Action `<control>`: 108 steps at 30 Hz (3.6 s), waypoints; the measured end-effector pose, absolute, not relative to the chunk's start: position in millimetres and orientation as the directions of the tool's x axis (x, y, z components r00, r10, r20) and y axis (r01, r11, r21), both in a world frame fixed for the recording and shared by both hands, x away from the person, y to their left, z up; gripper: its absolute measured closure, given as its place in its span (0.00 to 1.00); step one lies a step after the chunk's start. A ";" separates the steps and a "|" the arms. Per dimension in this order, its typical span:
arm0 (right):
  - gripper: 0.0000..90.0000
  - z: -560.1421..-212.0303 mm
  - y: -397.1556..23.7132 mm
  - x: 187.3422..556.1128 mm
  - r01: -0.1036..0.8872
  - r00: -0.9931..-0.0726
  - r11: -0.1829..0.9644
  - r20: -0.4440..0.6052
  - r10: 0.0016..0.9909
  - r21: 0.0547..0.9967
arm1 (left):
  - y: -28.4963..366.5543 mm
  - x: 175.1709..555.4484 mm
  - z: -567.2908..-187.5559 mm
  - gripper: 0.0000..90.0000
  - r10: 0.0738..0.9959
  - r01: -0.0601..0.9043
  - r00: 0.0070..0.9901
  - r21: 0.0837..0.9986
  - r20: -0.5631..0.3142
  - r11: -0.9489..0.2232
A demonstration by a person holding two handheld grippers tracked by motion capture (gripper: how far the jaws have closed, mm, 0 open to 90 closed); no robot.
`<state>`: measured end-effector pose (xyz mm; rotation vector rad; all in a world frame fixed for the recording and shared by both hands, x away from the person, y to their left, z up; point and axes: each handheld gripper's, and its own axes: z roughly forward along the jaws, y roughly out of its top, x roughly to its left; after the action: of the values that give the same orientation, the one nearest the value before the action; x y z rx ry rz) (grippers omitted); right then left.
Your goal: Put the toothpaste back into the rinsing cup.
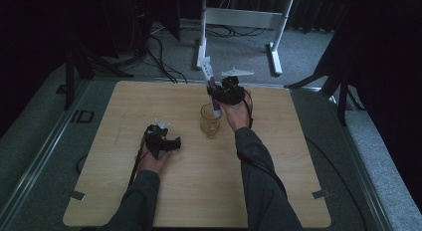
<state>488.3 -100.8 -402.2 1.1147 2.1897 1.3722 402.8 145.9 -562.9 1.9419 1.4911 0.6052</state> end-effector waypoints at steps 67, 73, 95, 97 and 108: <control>0.76 -443.0 -86.3 492.0 0.472 -0.636 0.343 0.045 0.771 0.812 | 146.0 402.9 -562.9 0.13 0.965 0.687 0.262 0.704 -0.008 -0.181; 0.75 -447.9 -90.2 489.4 0.478 -0.639 0.354 0.042 0.768 0.804 | 146.1 403.0 -562.9 0.13 0.965 0.687 0.263 0.704 -0.006 -0.183; 0.55 -459.9 -107.0 472.5 0.440 -0.657 0.394 -0.010 0.754 0.807 | 146.0 403.1 -562.9 0.13 0.965 0.686 0.261 0.705 -0.006 -0.181; 0.53 -460.5 -112.5 468.9 0.438 -0.653 0.387 -0.009 0.757 0.812 | 146.0 403.1 -562.9 0.13 0.965 0.686 0.261 0.705 -0.007 -0.181; 0.46 -465.4 -157.8 448.7 0.473 -0.602 0.339 0.018 0.798 0.813 | 146.0 403.1 -562.9 0.13 0.965 0.686 0.261 0.705 -0.006 -0.181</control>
<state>448.7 -157.8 -465.4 1.1207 2.2237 1.1555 403.1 146.0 -562.9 1.9426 1.4909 0.6075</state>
